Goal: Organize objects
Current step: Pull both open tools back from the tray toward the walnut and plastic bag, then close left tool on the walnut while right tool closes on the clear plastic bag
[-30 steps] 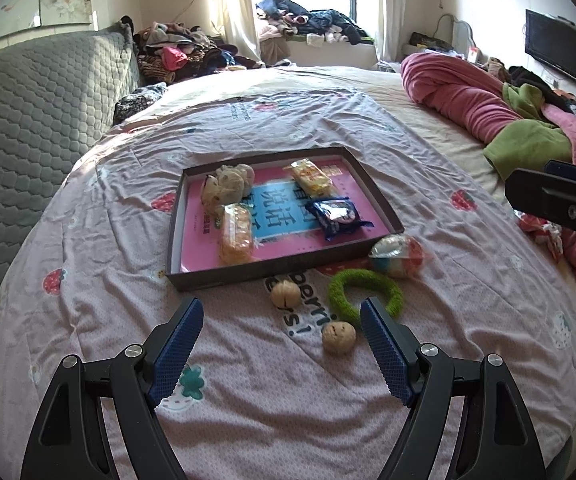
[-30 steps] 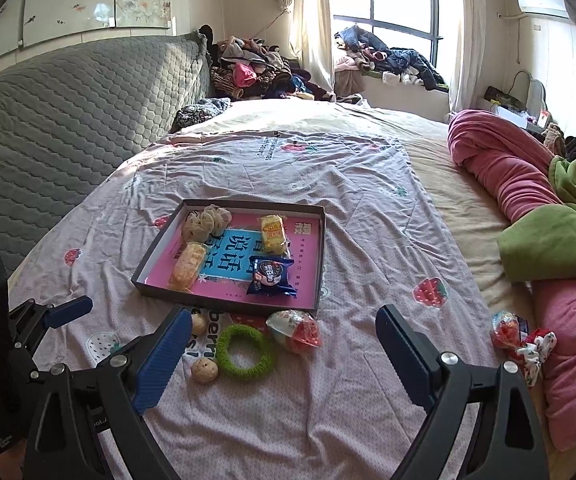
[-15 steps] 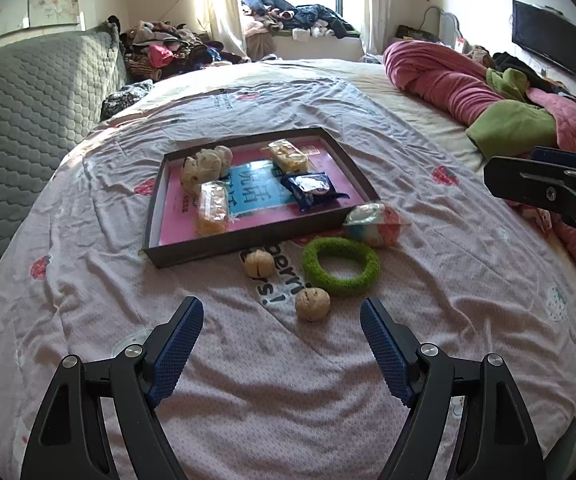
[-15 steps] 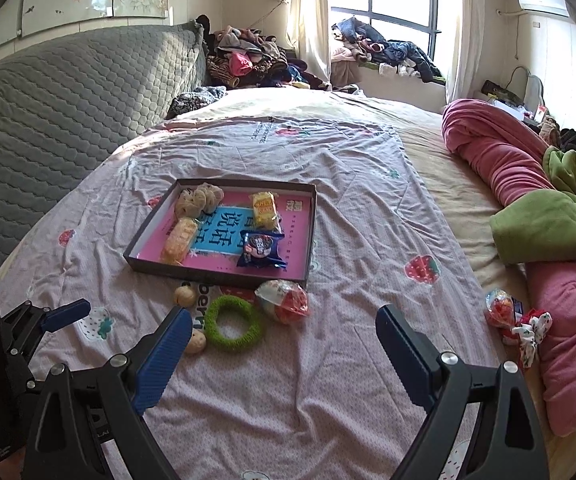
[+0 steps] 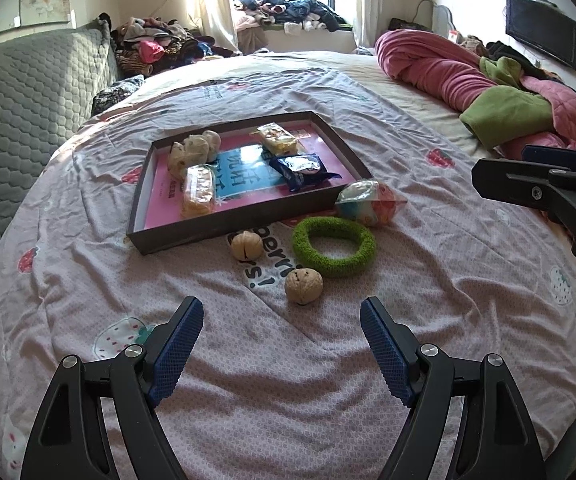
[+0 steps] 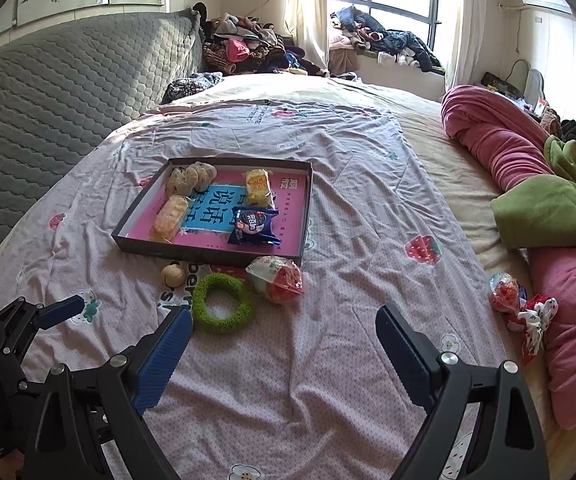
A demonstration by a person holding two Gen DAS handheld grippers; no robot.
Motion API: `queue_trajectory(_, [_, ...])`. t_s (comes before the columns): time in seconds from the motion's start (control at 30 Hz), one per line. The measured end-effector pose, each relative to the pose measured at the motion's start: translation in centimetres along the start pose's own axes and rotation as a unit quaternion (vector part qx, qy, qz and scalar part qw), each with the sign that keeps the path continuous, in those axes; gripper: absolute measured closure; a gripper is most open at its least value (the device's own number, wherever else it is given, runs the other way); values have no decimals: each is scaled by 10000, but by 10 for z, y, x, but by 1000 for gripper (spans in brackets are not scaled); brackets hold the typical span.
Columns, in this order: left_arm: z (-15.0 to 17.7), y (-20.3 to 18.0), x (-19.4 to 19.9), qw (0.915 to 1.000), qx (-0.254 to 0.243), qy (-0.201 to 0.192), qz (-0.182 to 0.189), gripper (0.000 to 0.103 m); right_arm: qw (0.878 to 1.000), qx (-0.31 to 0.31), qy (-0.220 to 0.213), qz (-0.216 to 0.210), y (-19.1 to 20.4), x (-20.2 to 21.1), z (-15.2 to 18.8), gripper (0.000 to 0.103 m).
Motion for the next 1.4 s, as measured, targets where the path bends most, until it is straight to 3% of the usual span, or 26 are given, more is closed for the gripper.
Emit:
queue_trajectory(1.0, [1,3,-74,9993,110,263,261,21,9991,136,398,-45,-10,-84,7,10])
queue_trajectory(1.4, [0,1,-82,9988,135,308,355,21,9986,164,488,-71,-10,-105,5,10])
Point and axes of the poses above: each gripper's, at about its wrist camera, not at the fingertips, and x roughly against the way its jaws point, y to its left, z to its underside, the point moved 9 cm from there along -x, roughly the way its jaws point, and after that the axes turned 15 degrees about x, right-handed, at the moved point
